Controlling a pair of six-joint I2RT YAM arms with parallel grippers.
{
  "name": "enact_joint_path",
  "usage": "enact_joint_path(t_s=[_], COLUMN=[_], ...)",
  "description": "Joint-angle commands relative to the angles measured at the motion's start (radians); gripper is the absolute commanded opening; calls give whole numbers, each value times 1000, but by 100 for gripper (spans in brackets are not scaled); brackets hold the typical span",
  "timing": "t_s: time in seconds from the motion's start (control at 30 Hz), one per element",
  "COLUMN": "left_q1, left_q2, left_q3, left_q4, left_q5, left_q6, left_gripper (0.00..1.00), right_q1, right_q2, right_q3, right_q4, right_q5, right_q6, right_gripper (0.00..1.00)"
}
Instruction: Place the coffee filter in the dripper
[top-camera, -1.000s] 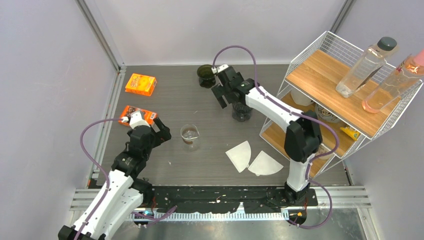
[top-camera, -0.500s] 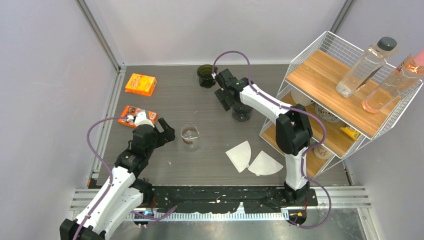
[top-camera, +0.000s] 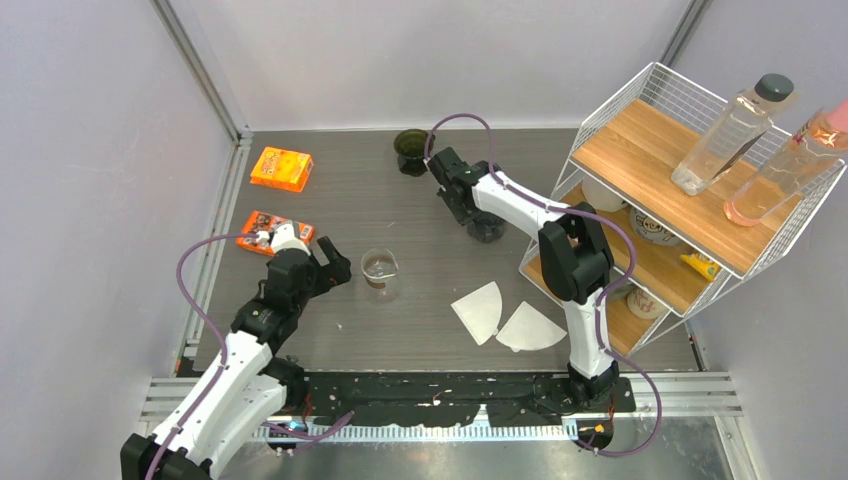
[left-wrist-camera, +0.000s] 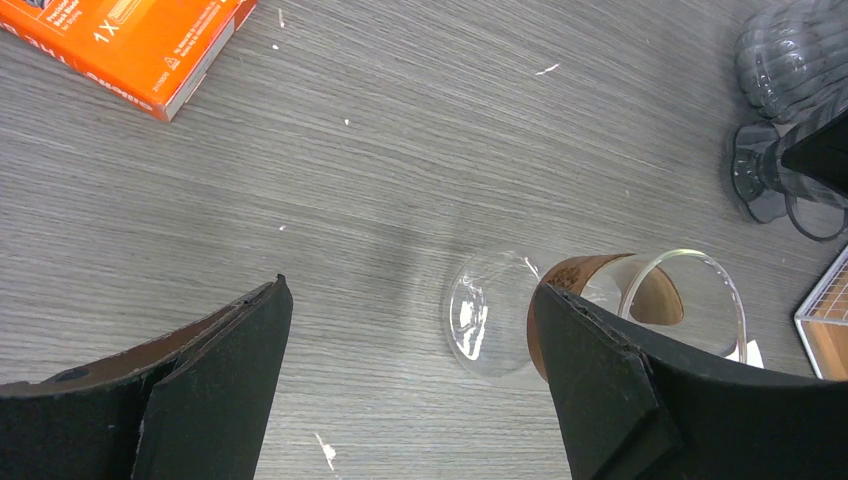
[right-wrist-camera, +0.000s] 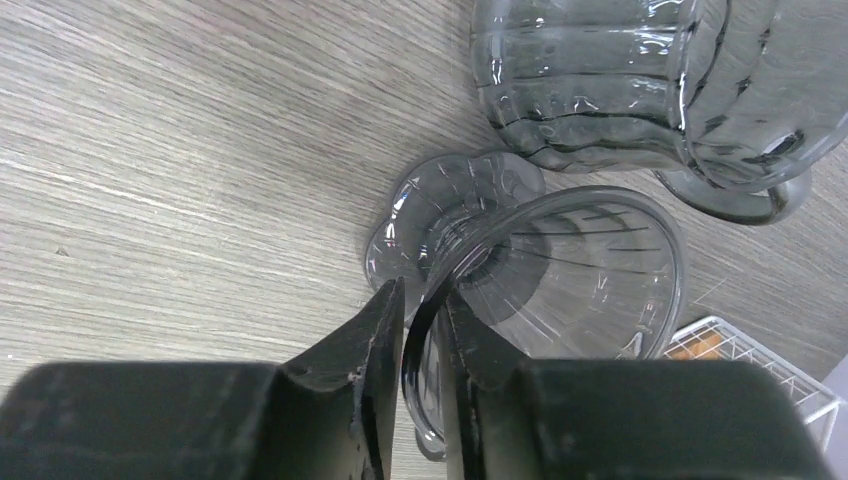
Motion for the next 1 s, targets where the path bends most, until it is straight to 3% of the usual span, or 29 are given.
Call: enact_joint_path(t_s=[0.0, 0.07, 0.13, 0.47, 0.67, 0.97], left_q1=[-4, -2, -3, -3, -3, -3], left_q2=[-13, -16, -17, -7, -35, -95], left_q3=[-5, -4, -6, -4, -10, -33], left_q4=[39, 38, 40, 35, 16, -10], left_q5=[-14, -10, -9, -22, -68, -151], left_q6=[1, -1, -1, -7, -19, -60], left_gripper=[99, 99, 99, 99, 99, 99], right_q1=[0, 0, 0, 67, 214, 432], right_q2=[-13, -21, -36, -225, -345, -395], right_q3=[2, 0, 0, 45, 74, 200], right_q4=[0, -2, -4, -72, -68, -136], right_q5=[5, -4, -15, 34, -32, -74], right_q6=[8, 8, 6, -5, -111, -229], right_gripper=[20, 10, 6, 5, 5, 5])
